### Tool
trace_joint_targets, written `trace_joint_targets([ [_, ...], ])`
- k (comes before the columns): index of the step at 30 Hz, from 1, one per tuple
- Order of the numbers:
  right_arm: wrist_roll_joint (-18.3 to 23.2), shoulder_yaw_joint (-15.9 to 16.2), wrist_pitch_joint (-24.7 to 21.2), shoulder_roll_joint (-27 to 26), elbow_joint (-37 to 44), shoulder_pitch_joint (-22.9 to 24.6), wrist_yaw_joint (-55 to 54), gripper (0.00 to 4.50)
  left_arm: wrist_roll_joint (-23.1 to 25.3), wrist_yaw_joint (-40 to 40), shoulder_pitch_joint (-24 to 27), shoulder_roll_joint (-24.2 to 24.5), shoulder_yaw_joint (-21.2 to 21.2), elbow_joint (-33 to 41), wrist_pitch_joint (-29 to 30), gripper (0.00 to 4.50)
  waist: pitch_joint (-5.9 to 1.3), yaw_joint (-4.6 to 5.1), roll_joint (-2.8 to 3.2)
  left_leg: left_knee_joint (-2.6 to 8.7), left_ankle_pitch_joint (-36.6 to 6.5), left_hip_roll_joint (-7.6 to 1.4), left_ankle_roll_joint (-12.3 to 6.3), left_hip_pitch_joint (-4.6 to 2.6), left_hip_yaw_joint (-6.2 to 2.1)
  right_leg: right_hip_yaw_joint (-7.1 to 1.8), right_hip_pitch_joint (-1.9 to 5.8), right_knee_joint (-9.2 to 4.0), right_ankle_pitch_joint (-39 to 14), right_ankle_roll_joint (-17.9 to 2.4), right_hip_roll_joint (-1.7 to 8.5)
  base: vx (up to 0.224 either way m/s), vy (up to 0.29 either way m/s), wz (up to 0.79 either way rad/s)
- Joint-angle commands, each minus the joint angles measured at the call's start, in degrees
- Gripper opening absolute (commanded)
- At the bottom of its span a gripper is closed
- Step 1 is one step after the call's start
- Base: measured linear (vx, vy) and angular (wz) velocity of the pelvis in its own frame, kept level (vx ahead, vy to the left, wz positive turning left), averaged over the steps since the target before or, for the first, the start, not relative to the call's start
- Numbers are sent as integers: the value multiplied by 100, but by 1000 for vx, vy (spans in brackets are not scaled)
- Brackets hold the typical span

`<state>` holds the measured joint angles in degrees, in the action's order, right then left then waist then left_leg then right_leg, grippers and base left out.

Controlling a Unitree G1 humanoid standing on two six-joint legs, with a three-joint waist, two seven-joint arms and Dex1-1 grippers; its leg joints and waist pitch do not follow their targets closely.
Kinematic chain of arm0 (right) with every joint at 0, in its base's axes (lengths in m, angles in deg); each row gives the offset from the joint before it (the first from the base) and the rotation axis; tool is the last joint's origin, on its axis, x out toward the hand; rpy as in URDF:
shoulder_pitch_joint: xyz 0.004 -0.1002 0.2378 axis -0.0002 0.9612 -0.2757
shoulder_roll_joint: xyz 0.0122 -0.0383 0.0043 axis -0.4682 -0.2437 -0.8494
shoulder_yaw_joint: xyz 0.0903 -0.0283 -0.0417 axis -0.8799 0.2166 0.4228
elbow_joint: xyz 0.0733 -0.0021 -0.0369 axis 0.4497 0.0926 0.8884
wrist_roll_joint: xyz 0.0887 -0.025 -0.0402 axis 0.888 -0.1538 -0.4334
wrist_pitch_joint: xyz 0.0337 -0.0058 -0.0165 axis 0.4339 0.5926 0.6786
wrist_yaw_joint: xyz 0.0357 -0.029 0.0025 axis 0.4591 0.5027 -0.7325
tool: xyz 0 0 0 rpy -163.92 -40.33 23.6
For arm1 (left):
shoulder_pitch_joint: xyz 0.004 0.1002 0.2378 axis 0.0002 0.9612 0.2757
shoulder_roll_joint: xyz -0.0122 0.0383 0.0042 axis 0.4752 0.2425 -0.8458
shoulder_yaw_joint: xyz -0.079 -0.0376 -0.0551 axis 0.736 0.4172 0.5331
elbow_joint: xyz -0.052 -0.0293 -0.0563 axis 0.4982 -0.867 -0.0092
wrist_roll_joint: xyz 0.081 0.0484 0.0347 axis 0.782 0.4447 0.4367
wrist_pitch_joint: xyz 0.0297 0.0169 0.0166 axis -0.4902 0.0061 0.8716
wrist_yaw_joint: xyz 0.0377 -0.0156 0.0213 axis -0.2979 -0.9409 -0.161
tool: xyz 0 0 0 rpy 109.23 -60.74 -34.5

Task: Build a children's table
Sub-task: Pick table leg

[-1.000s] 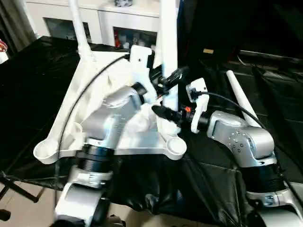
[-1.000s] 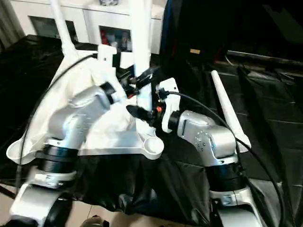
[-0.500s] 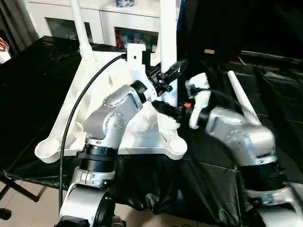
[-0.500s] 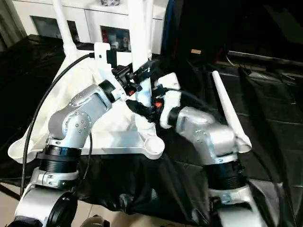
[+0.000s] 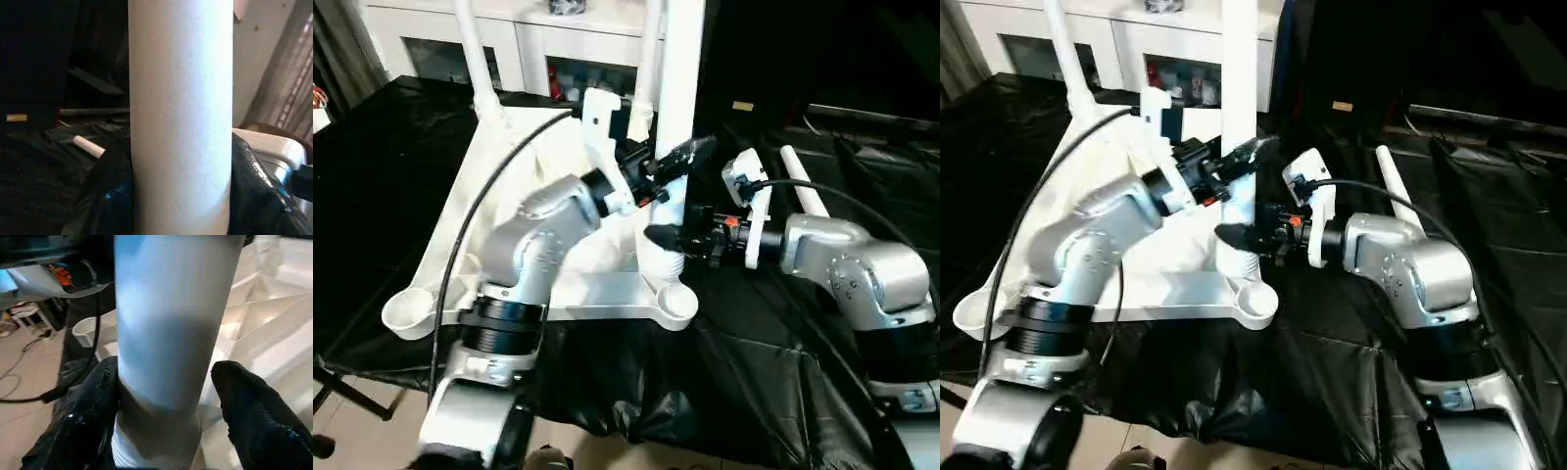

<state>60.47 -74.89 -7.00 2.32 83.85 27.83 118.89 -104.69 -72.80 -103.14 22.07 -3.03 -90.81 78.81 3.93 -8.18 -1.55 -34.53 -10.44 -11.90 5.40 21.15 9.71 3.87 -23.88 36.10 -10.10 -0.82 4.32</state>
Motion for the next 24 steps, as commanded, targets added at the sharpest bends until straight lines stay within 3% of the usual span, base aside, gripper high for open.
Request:
trace_joint_targets([
  [1,33,10,-42,44,-112,-186,89,315,-167,-175,-120,15,-69,215,120,191,-480,-5,-74,341,-497,-74,-88,-15,13,-246,405,-380,-767,-1030,328,0,0,0],
  [4,127,-7,-108,3,-198,-209,154,315,-245,-280,-101,14,-134,296,167,191,-477,-13,-102,340,-486,-74,-98,-10,20,-247,405,-385,-838,-1035,337,0,0,0],
  [7,153,-13,-126,-14,-231,-215,192,315,-259,-331,-88,15,-160,333,183,191,-479,-17,-82,337,-453,-78,-111,-10,20,-249,398,-380,-818,-1034,340,0,0,0],
  [24,333,33,-267,-81,-427,-215,499,315,-321,-587,1,99,-336,529,335,191,-479,-25,-100,336,-389,-71,-99,-2,22,-245,397,-379,-875,-957,334,0,0,0],
])
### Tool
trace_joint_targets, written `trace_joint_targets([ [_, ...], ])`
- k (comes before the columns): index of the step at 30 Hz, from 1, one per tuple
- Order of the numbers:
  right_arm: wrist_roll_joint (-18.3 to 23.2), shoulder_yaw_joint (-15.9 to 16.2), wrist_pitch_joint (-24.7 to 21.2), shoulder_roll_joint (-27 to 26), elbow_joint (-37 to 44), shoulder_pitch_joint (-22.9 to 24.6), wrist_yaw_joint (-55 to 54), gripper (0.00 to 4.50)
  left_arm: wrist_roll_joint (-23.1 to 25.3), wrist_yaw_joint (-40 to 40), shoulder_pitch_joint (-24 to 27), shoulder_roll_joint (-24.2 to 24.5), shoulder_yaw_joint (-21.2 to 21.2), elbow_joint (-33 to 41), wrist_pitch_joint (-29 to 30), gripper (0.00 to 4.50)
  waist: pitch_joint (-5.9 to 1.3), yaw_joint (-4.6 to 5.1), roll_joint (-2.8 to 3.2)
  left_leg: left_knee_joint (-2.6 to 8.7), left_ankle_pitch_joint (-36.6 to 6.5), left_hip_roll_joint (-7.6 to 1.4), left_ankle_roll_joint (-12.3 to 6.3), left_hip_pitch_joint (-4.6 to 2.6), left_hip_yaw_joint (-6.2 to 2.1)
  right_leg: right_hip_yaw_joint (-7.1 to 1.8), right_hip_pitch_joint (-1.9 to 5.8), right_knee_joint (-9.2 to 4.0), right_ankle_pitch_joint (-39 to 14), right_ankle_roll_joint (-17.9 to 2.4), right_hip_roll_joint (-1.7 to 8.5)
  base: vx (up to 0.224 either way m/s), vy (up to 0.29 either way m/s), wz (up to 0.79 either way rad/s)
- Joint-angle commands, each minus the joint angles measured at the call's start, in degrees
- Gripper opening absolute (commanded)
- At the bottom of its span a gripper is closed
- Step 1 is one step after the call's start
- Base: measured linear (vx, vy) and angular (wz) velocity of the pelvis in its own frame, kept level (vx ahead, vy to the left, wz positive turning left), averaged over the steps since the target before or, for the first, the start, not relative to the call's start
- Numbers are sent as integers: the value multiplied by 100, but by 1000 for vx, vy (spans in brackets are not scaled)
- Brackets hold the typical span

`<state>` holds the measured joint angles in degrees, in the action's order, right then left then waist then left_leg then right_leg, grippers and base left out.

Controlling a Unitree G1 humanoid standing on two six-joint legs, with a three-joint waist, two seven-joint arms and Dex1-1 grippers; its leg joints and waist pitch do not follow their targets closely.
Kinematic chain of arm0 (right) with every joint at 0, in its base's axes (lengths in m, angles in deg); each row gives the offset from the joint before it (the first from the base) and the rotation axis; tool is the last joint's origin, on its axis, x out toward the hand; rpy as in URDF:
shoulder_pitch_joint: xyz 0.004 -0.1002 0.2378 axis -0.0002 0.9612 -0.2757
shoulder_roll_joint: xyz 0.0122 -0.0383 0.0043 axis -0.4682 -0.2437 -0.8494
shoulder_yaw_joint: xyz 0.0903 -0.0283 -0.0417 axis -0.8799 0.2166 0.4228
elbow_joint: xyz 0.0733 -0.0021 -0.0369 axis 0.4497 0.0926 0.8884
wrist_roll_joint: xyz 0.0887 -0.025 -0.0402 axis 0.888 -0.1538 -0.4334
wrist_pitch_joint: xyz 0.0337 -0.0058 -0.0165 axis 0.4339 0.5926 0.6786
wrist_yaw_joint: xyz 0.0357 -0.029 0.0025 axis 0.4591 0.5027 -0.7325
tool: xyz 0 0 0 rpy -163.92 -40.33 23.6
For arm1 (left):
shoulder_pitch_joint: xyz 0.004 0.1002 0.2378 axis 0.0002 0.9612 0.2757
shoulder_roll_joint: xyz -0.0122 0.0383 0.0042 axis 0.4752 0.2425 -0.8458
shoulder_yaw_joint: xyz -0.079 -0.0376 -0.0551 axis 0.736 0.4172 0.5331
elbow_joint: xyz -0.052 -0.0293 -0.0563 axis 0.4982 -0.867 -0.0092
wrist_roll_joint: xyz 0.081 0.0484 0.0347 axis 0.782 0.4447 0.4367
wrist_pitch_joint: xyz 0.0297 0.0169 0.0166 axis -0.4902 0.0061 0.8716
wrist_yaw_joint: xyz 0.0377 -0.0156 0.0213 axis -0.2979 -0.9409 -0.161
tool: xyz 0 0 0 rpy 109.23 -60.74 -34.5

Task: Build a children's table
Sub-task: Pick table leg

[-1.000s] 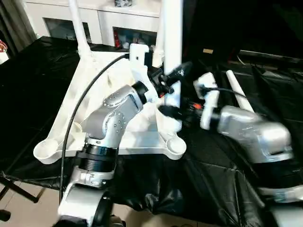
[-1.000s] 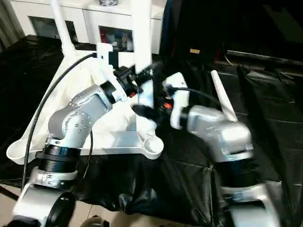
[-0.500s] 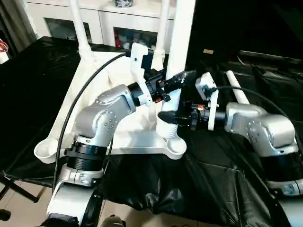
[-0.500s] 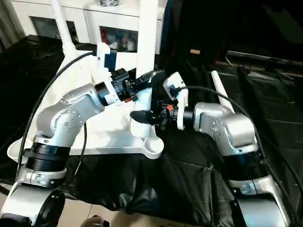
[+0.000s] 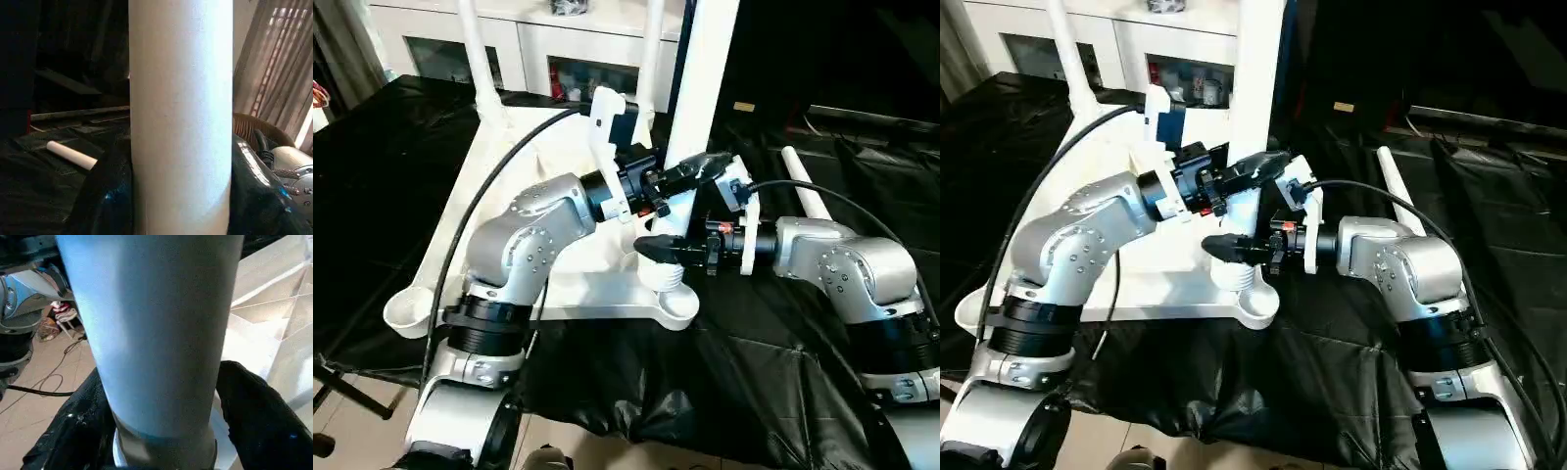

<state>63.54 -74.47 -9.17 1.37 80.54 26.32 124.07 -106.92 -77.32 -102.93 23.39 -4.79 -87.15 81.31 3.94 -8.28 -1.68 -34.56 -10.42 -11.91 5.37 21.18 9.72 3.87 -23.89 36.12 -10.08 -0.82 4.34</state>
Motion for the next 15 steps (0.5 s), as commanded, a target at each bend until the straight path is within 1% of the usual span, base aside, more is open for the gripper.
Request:
trace_joint_targets([
  [1,17,-15,-50,7,-99,-65,-8,315,-95,-137,-18,-35,-166,162,86,191,-484,-17,-87,338,-390,-70,-91,-4,20,-246,401,-382,-878,-953,336,0,0,0],
  [9,45,-54,-37,-19,-90,-65,20,315,-98,-166,-5,-31,-193,173,126,191,-488,-15,-75,336,-378,-70,-78,-6,17,-244,400,-375,-842,-956,329,0,0,0],
  [13,86,-71,-27,-30,-71,-68,48,315,-112,-159,-2,-57,-192,150,126,191,-490,-17,-77,333,-373,-68,-85,-5,19,-244,404,-373,-799,-975,329,0,0,0],
  [14,86,-71,-27,-30,-71,-68,48,315,-112,-159,-2,-57,-192,150,126,191,-489,-15,-90,333,-373,-67,-90,-2,21,-244,406,-374,-794,-977,328,0,0,0],
  [15,92,-76,-24,-34,-69,-69,52,315,-111,-157,-4,-58,-190,144,123,191,-490,-19,-82,333,-371,-68,-93,-4,19,-244,405,-373,-799,-982,331,0,0,0],
])
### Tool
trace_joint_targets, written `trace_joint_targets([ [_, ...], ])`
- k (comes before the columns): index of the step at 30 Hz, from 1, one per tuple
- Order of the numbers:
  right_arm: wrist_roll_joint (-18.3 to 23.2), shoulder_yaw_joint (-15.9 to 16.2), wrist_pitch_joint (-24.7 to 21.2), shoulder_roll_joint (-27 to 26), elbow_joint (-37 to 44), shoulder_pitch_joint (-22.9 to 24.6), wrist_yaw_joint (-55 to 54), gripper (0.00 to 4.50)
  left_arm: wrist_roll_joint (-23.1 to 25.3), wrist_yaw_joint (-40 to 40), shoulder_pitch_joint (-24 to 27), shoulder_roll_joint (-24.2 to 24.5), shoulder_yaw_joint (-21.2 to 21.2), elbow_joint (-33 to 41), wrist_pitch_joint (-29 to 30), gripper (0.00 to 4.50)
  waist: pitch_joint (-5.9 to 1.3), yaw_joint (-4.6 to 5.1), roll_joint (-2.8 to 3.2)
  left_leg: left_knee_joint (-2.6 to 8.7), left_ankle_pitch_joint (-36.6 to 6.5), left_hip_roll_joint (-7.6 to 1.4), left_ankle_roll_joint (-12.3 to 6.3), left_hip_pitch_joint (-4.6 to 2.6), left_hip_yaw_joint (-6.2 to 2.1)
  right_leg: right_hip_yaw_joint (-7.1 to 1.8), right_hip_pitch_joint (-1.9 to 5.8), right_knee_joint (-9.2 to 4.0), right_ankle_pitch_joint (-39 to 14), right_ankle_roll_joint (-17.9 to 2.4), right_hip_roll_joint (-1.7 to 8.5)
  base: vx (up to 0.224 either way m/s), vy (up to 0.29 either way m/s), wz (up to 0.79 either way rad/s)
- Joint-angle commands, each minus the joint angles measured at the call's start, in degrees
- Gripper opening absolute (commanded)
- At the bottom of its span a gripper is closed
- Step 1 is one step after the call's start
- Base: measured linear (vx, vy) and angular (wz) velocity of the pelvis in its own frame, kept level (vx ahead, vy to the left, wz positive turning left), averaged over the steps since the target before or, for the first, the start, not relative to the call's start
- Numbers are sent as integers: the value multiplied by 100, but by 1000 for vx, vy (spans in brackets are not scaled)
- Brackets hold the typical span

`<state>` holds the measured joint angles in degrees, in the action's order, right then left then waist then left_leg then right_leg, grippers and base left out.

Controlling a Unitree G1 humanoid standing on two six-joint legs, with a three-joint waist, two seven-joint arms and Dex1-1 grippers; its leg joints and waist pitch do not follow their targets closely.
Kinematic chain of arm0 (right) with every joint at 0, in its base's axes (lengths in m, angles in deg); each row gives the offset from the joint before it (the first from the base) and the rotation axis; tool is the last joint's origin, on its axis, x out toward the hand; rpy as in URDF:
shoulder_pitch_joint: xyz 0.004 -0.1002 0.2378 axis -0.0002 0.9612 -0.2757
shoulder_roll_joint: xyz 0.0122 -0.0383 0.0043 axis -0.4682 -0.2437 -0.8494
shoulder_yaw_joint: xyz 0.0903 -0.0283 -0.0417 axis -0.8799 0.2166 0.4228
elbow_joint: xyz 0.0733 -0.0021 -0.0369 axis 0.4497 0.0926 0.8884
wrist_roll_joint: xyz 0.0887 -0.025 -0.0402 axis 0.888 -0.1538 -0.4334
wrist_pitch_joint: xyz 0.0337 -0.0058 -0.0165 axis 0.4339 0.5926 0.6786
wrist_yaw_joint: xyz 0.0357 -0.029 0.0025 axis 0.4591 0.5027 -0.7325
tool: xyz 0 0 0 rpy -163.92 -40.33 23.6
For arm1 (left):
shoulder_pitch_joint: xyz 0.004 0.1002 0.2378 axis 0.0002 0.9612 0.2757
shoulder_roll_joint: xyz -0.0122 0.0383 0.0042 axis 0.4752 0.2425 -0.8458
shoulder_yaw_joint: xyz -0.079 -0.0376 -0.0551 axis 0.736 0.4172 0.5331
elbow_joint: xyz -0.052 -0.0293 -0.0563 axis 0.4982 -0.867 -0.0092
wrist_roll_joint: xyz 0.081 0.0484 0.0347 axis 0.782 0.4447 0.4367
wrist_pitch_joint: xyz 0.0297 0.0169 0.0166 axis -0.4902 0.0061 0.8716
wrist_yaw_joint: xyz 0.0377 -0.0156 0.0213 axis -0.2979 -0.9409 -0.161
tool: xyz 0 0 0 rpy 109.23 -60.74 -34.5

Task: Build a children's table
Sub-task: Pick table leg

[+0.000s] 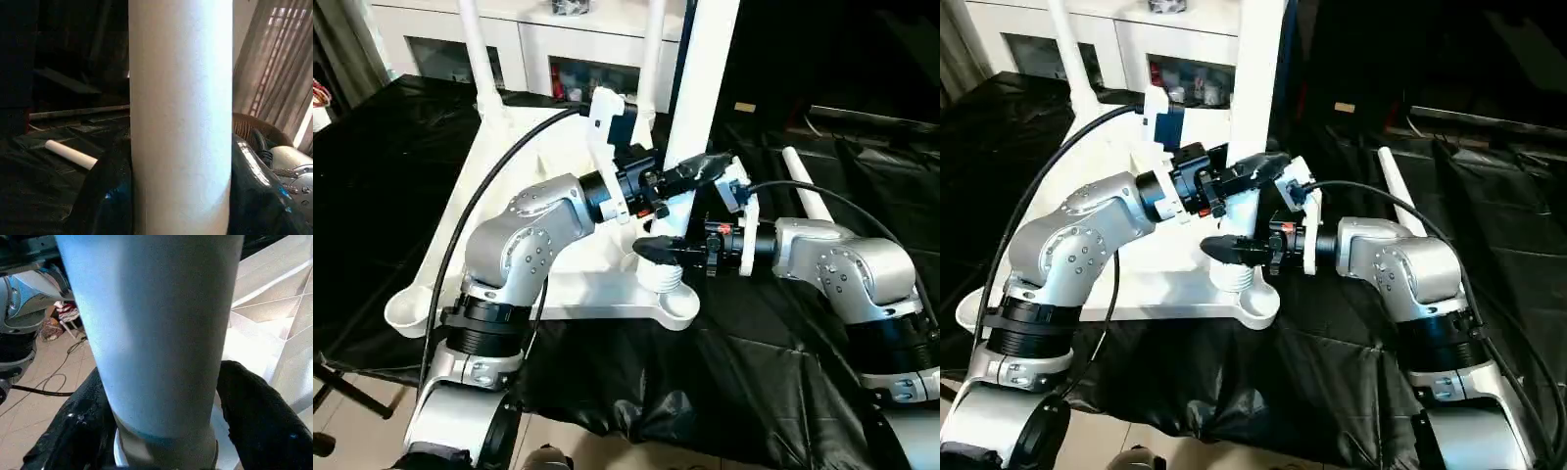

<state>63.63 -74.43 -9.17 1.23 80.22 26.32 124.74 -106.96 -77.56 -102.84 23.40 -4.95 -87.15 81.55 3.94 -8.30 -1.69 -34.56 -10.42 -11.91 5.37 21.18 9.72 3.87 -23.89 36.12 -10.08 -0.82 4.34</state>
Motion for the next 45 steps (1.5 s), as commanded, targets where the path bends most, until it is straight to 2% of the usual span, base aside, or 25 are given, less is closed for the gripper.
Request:
trace_joint_targets([
  [1,88,-90,-17,-29,-40,-72,-15,315,-107,-126,-15,-62,-167,138,99,191,-488,-15,-88,335,-372,-71,-93,-5,18,-243,404,-372,-803,-983,331,0,0,0],
  [16,102,-205,148,-133,-176,-161,-54,315,-150,-146,-10,-57,-124,147,148,191,-492,-20,-75,332,-366,-66,-89,-4,20,-242,405,-370,-796,-993,333,0,0,0],
  [18,91,-208,158,-136,-181,-160,-55,288,-153,-160,-16,-55,-122,144,155,190,-492,-21,-71,332,-360,-65,-86,0,18,-241,408,-365,-780,-996,330,0,0,0],
  [21,72,-209,178,-139,-184,-156,-56,275,-158,-190,-24,-40,-132,135,166,190,-494,-21,-67,330,-376,-65,-97,-5,19,-242,407,-371,-782,-991,331,0,0,0],
  [22,60,-215,199,-133,-176,-143,-55,247,-165,-206,-25,-34,-150,143,179,190,-492,-19,-71,331,-368,-66,-94,-5,18,-241,405,-369,-763,-998,328,0,0,0],
  [23,49,-207,218,-139,-188,-143,-62,239,-169,-218,-26,-23,-148,136,177,190,-496,-21,-55,331,-366,-67,-87,-8,17,-242,405,-368,-746,-1010,329,0,0,0],
  [31,37,-184,264,-127,-148,-98,-54,205,-122,-298,-24,18,-231,147,104,190,-497,-20,-41,332,-401,-68,-73,-12,14,-239,407,-363,-717,-1038,326,0,0,0],
  [32,31,-179,273,-128,-141,-87,-55,204,-71,-242,-19,20,-250,147,94,225,-499,-20,-45,332,-393,-69,-69,-12,12,-240,409,-361,-695,-1039,326,0,0,0],
  [33,21,-171,287,-133,-132,-71,-61,204,-59,-156,-22,-15,-217,121,89,246,-498,-22,-25,331,-408,-71,-65,-14,11,-241,404,-360,-690,-1046,326,0,0,0],
  [35,7,-161,326,-144,-112,-31,-74,204,-201,-22,-57,-126,-59,64,189,260,-500,-18,-41,330,-411,-66,-61,-6,13,-240,415,-359,-652,-1059,325,0,0,0],
  [39,11,-187,379,-197,-77,44,-151,196,-124,218,-126,-281,155,-6,-209,298,-497,-27,-37,330,-455,-70,-59,-10,11,-239,413,-369,-694,-1074,330,0,0,0],
  [43,-26,-231,483,-295,-101,113,-306,193,-233,484,-233,-495,526,-50,-635,304,-501,-35,-46,327,-423,-66,-83,0,9,-239,422,-371,-617,-1091,332,0,0,0],
  [44,-79,-252,570,-357,-120,159,-425,193,-358,621,-297,-575,705,-10,-707,304,-510,-40,0,321,-428,-63,-57,5,0,-237,431,-358,-571,-1103,337,0,0,0],
  [45,-117,-264,629,-398,-132,190,-505,193,-445,709,-339,-625,820,20,-741,304,-508,-37,-12,322,-442,-65,-49,4,3,-236,424,-366,-559,-1109,339,0,0,0],
])
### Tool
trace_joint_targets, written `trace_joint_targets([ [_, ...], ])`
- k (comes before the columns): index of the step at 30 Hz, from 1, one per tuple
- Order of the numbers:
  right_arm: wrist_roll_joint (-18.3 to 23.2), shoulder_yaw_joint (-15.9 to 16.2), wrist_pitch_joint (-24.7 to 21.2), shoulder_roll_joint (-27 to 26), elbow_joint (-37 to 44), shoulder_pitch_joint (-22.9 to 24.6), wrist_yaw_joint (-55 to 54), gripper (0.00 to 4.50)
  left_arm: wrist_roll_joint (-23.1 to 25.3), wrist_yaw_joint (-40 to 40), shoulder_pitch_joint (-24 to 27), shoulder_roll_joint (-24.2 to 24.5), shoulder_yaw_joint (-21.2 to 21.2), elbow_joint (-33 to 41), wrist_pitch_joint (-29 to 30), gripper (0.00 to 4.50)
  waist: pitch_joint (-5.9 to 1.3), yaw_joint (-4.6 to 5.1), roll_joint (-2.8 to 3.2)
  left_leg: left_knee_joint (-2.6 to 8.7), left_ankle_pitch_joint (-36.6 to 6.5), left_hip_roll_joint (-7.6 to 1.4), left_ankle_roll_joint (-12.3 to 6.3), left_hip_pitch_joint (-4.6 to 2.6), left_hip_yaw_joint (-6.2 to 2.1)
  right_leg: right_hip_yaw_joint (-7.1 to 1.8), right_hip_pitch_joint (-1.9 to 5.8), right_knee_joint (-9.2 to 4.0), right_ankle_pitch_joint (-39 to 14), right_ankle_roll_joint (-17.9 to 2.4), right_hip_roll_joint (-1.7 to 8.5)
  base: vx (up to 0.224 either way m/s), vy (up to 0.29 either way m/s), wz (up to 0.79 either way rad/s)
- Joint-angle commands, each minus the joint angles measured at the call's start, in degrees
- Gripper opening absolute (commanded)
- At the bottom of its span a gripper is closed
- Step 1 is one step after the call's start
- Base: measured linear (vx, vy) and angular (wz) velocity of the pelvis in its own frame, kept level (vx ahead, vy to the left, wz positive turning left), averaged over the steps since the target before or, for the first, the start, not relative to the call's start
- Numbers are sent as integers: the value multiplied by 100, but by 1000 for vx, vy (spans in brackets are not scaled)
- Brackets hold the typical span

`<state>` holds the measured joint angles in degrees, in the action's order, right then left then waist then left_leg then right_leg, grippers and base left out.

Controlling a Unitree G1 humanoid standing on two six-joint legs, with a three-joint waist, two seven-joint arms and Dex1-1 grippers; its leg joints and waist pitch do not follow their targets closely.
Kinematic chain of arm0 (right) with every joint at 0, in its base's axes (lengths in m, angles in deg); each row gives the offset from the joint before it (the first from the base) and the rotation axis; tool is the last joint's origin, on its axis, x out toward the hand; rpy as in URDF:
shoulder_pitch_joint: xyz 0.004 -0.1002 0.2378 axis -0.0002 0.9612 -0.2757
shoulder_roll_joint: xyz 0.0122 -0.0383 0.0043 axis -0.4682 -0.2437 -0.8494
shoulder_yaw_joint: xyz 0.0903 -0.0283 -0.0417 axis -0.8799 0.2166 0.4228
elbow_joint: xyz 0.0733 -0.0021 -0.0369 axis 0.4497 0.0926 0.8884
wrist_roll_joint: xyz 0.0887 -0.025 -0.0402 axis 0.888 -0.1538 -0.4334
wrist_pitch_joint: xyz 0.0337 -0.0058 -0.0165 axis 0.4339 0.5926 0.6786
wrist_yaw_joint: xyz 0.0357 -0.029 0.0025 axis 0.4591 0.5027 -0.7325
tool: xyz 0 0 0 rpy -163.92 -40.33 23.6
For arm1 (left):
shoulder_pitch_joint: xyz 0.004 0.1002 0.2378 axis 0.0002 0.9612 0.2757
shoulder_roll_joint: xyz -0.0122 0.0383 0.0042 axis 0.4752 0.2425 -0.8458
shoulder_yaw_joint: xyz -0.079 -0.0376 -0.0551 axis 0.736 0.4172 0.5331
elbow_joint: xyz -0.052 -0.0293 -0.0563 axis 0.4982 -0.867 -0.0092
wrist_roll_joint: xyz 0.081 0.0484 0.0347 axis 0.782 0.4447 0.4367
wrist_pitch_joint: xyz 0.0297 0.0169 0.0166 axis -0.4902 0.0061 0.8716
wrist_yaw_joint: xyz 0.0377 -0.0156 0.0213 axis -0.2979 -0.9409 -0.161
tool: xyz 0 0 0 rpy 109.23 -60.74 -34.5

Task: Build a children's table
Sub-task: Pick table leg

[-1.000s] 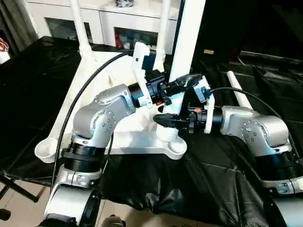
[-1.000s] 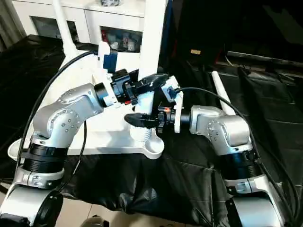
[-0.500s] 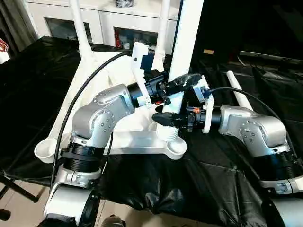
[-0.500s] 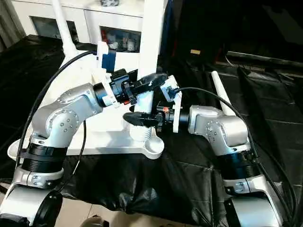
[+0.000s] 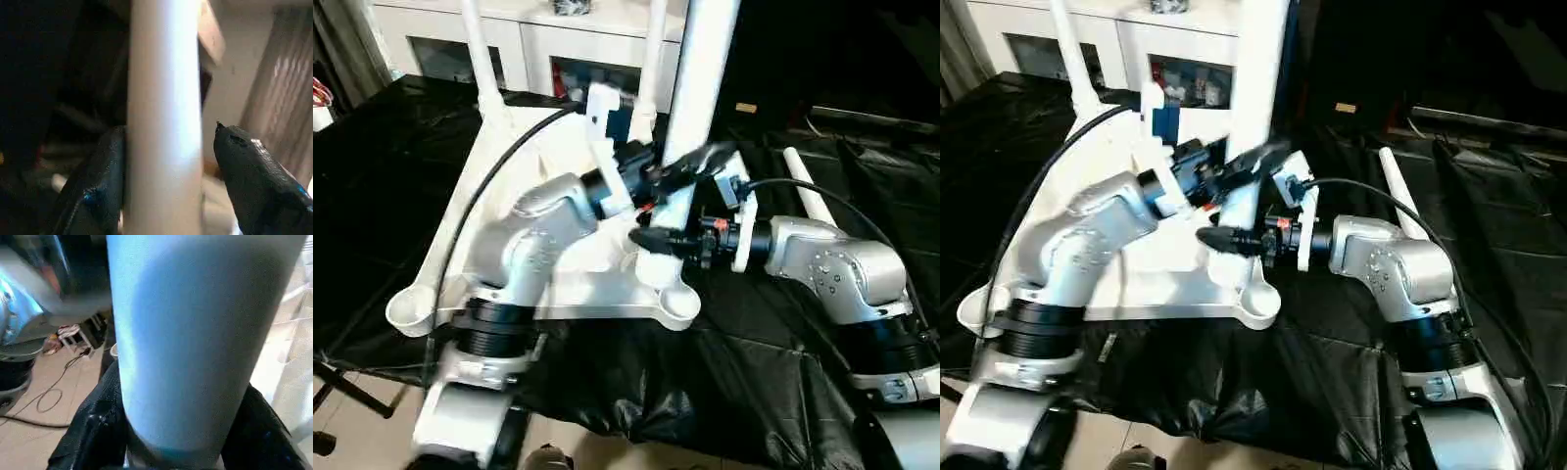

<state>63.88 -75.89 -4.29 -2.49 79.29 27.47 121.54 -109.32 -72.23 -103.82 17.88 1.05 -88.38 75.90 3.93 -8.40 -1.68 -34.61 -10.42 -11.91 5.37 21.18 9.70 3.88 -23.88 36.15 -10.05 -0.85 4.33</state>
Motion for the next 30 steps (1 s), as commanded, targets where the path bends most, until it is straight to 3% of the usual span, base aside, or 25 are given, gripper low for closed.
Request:
trace_joint_targets([
  [1,-199,-133,216,-73,-56,109,-298,193,-299,189,-271,-73,311,170,-163,304,-505,-29,-5,326,-472,-60,-30,-6,3,-232,419,-369,-568,-1126,331,0,0,0],
  [4,-350,-176,474,-191,-124,211,-574,193,-369,-24,-245,91,369,229,-70,304,-501,-18,-4,335,-488,-62,-2,-11,3,-234,406,-371,-674,-1067,337,0,0,0],
  [6,-585,-252,917,-348,-206,389,-988,193,-66,-533,-44,595,52,314,12,304,-496,-6,-16,347,-526,-60,20,-29,12,-232,383,-388,-819,-992,326,0,0,0],
  [7,-664,-277,1063,-398,-222,457,-1128,193,62,-686,36,776,-76,335,41,304,-487,15,6,364,-533,-63,41,-25,6,-234,372,-384,-888,-918,316,0,0,0],
  [8,-664,-277,1063,-398,-222,457,-1128,193,62,-686,36,776,-76,335,41,304,-495,15,14,365,-542,-60,61,-37,1,-230,373,-384,-918,-881,315,0,0,0],
  [11,-848,-352,1506,-533,-211,659,-1455,193,763,-966,309,1332,-557,144,-217,304,-494,39,34,382,-649,-74,129,-63,6,-240,364,-387,-954,-834,310,0,0,0],
  [13,-857,-353,1521,-535,-210,666,-1468,193,791,-973,319,1352,-575,132,-228,304,-483,44,36,390,-654,-77,132,-63,7,-247,352,-389,-918,-809,308,0,0,0],
  [14,-1053,-347,1785,-564,-147,845,-1699,193,1369,-1273,586,1823,-1029,-142,-590,304,-486,28,45,396,-665,-70,123,-58,-5,-243,363,-409,-968,-769,314,0,0,0],
  [16,-1074,-345,1812,-565,-141,863,-1719,193,1423,-1301,611,1869,-1074,-169,-620,304,-479,52,48,408,-712,-62,170,-50,-1,-253,364,-397,-1064,-665,312,0,0,0],
  [17,-1161,-374,1938,-577,-13,1064,-1843,193,1853,-1694,867,2293,-1558,-353,-990,304,-489,46,47,406,-691,-66,172,-67,0,-256,354,-411,-1014,-684,320,0,0,0],
  [19,-1153,-413,1921,-576,57,1150,-1878,193,1933,-1892,962,2431,-1747,-381,-1041,304,-491,51,76,423,-757,-69,193,-75,-4,-260,349,-393,-1006,-682,312,0,0,0],
  [23,-1158,-481,1973,-579,187,1348,-1960,193,1936,-2281,1127,2626,-2110,-355,-864,304,-470,57,64,430,-900,-80,202,-77,11,-264,336,-381,-962,-904,322,0,0,0],
  [25,-1164,-479,1978,-573,258,1428,-1993,193,2048,-2349,1186,2616,-2243,-447,-916,304,-466,59,56,432,-933,-79,194,-69,9,-269,349,-398,-1059,-884,334,0,0,0],
  [26,-1179,-452,1962,-551,333,1494,-2001,193,2154,-2350,1234,2574,-2335,-568,-957,304,-449,59,86,440,-1012,-80,200,-72,4,-273,339,-417,-1222,-836,338,0,0,0],
  [27,-1195,-420,1981,-537,392,1556,-2019,193,2248,-2361,1263,2539,-2399,-704,-1071,274,-448,69,72,442,-1078,-77,199,-70,5,-272,343,-444,-1357,-771,337,0,0,0],
  [30,-1202,-386,1960,-517,511,1650,-2043,193,2351,-2423,1316,2516,-2497,-890,-1233,260,-457,66,72,443,-1101,-77,225,-74,-2,-272,340,-457,-1451,-710,336,0,0,0],
])
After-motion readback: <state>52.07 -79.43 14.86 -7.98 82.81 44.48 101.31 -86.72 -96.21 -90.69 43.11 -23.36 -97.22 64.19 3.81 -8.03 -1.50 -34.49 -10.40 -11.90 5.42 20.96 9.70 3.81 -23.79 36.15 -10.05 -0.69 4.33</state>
